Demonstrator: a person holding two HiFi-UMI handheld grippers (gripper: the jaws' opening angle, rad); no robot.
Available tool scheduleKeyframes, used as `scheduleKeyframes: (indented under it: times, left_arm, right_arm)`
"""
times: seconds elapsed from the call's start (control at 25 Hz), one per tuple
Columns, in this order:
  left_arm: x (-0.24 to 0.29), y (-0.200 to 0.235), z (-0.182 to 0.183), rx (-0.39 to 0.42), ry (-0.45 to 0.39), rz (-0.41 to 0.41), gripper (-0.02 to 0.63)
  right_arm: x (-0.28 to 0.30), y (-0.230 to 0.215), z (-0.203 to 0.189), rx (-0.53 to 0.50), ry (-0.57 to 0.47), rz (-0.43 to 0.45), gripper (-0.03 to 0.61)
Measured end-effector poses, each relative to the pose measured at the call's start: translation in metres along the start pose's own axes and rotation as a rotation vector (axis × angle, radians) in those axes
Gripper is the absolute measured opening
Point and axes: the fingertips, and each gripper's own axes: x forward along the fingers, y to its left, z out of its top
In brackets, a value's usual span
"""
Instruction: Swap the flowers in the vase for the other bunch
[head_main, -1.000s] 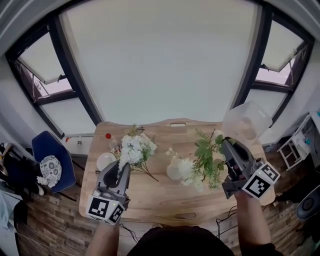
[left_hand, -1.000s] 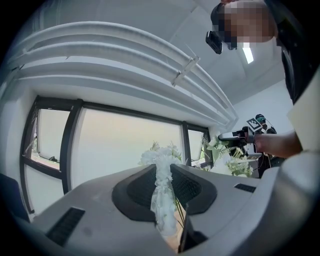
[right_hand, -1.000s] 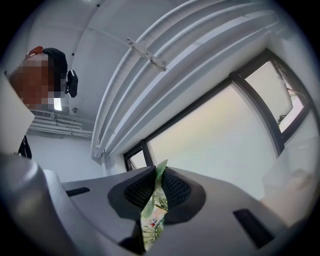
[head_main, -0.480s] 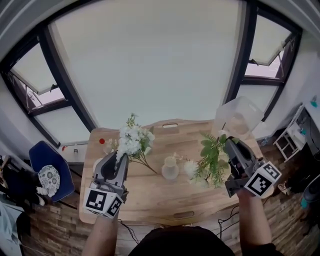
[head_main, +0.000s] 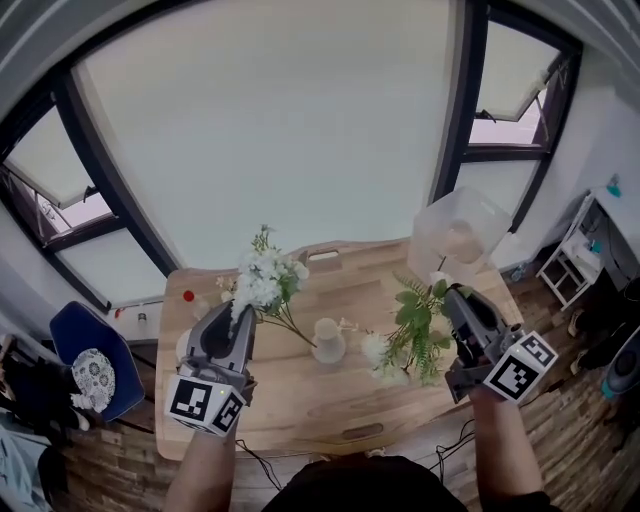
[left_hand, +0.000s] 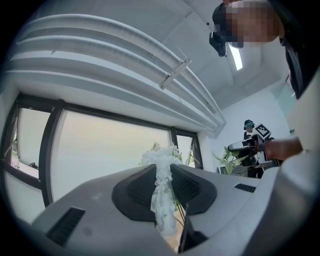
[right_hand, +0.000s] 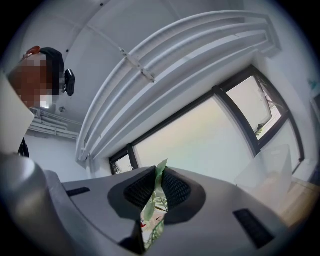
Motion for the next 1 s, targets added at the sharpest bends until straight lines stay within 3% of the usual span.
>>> scheduleKeyframes:
  times: [1.0]
  left_arm:
    - [0.045,0.008,-0.022,0.049,0.023,-0.070,0.083]
  right_arm:
    - [-0.013,-0.033,-0.009,0.040,-0.036,-0.099,0.057]
